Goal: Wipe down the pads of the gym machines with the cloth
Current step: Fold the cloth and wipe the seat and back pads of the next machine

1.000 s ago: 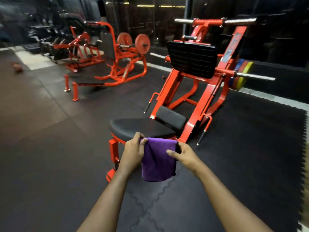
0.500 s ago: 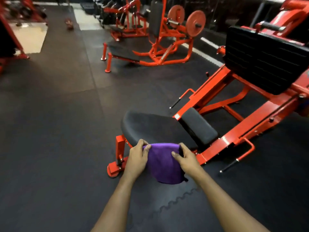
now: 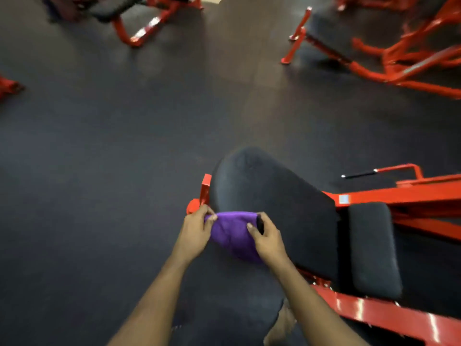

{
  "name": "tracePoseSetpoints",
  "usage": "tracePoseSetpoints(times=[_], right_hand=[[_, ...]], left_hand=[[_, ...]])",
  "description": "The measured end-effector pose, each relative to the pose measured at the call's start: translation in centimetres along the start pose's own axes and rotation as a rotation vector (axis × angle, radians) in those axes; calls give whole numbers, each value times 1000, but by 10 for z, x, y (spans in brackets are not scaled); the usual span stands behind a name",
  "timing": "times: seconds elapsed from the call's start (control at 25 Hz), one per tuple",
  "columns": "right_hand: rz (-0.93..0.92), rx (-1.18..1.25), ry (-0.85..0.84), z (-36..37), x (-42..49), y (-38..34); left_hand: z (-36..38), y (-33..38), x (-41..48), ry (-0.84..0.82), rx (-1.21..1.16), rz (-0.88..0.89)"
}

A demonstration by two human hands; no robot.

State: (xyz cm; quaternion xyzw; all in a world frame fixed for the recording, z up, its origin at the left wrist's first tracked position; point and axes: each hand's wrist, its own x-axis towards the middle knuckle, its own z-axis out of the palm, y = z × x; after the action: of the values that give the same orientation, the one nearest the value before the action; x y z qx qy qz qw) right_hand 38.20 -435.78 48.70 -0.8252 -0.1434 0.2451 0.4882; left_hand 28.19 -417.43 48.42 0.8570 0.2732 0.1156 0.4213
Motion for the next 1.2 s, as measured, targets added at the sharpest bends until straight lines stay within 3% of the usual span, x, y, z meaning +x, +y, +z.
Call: tracePoseSetpoints(times=[0.16,0.28,0.4,0.52,0.64,0.72,0.88,1.04,1.12,1.2], right_hand=[[-9,-76,-167,-33,34,14],[-68,-110,-11,-44,61,14],[-297,-167,111,-21,96,13],[-626,-327,-152,38,139,56],[-932,-808,-405,85,172,129],[-1007,-1009,-416,99,187,155],[-1125,-982,-395,109,214,155],[-1093,-991,-350,115,269,121],[-949,-938,-238,119,308,96],[-687,-804,-143,121,342,71]], left_hand=[[37,7,-18,101,11,-183],[59,-2,-17,246,-21,-311],[73,-31,-5,418,-53,-391],[89,-73,7,585,-44,-428],[117,-112,13,630,-41,-441],[142,-132,15,602,-74,-427],[187,-143,13,657,-112,-457],[209,-136,18,575,-186,-481],[206,-133,30,508,-233,-463],[196,-132,44,464,-247,-452]])
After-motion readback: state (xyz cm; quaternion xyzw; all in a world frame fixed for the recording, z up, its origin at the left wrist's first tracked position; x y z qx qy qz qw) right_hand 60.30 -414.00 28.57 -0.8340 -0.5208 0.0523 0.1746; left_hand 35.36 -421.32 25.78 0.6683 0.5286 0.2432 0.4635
